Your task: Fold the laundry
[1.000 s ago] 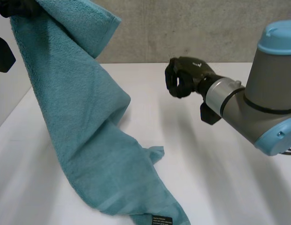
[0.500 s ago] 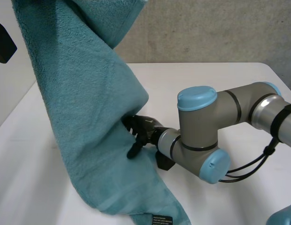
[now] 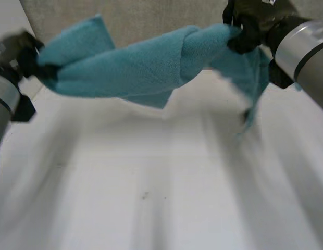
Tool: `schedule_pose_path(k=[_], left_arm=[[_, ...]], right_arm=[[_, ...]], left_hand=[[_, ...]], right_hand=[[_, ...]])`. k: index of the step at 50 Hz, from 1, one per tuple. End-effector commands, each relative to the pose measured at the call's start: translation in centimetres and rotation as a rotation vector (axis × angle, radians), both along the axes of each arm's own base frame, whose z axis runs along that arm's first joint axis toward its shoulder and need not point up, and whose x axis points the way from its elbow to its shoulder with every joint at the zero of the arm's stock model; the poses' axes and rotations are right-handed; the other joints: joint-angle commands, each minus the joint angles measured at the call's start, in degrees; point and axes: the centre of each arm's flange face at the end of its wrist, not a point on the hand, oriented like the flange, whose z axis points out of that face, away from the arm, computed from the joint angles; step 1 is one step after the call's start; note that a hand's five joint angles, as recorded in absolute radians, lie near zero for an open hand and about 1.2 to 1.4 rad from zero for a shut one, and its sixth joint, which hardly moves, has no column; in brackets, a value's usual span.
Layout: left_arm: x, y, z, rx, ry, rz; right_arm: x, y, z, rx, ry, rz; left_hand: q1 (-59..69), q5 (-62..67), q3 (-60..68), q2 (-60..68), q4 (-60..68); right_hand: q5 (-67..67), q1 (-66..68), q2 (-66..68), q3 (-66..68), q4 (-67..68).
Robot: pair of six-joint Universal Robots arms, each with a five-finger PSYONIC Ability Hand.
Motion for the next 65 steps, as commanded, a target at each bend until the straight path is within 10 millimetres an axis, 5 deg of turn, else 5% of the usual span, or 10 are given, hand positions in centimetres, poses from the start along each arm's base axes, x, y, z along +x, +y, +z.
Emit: schedule_pose_path(k=[1, 8, 14, 20, 25, 30, 43, 55, 57, 65], left_arm=[[-0.4, 0.4, -7.1, 0.224, -0.015, -0.012], [0.1, 2.1, -11.0, 0.384, -0.062, -0.009], [0.5, 4.4, -10.4, 0.506, -0.117, -0.020], [0.0, 4.1, -5.1, 0.272, -0.132, -0.048], [-5.4, 5.7, -1.8, 0.044, -0.199, -0.303], [-11.0, 6.8, -4.6, 0.059, -0.341, -0.578], [-15.4, 6.2, -11.5, 0.169, -0.528, -0.858], [-16.1, 9.1, -12.7, 0.298, -0.431, -1.163], [-16.2, 8.6, -12.8, 0.295, -0.433, -1.138], [-15.9, 3.0, -10.6, 0.124, -0.526, -0.725]], right_arm=[[2.5, 3.2, -3.4, 0.144, 0.097, 0.177], [4.2, 5.9, -13.9, 0.337, 0.438, 0.280], [3.3, 6.6, -16.4, 0.399, 0.504, 0.259], [2.8, 7.3, -14.6, 0.358, 0.484, 0.255], [2.1, 8.7, -12.4, 0.290, 0.447, 0.263], [1.4, 10.4, -10.6, 0.207, 0.408, 0.286], [0.5, 13.2, -8.3, 0.080, 0.372, 0.382], [-1.5, 9.2, -8.8, 0.096, 0.381, 0.263], [-1.1, 8.4, -9.5, 0.097, 0.414, 0.264], [0.3, 4.4, -9.3, 0.030, 0.396, 0.208]], left_hand=[[14.7, 15.1, 11.2, 10.7, 11.0], [-32.2, -31.8, -35.7, -36.2, -35.9], [-54.1, -53.7, -57.6, -58.1, -57.8], [-53.4, -53.0, -56.9, -57.4, -57.1], [-51.1, -50.7, -54.6, -55.0, -54.7], [-49.4, -49.0, -52.9, -53.4, -53.0], [-52.2, -51.8, -55.7, -56.2, -55.9], [-14.0, -13.6, -17.5, -18.0, -17.6], [15.1, 15.5, 11.6, 11.2, 11.5], [15.2, 15.6, 11.7, 11.2, 11.5]], right_hand=[[14.5, 25.1, 12.8, 12.3, 11.9], [14.5, 25.1, 12.8, 12.3, 11.9], [14.5, 25.1, 12.8, 12.3, 11.9], [14.5, 25.1, 12.8, 12.3, 11.9], [14.5, 25.1, 12.8, 12.3, 11.9], [14.5, 25.1, 12.8, 12.3, 11.9], [14.5, 25.1, 12.8, 12.3, 11.9], [14.5, 25.1, 12.8, 12.3, 11.9], [14.5, 25.1, 12.8, 12.3, 11.9], [14.5, 25.1, 12.8, 12.3, 11.9]])
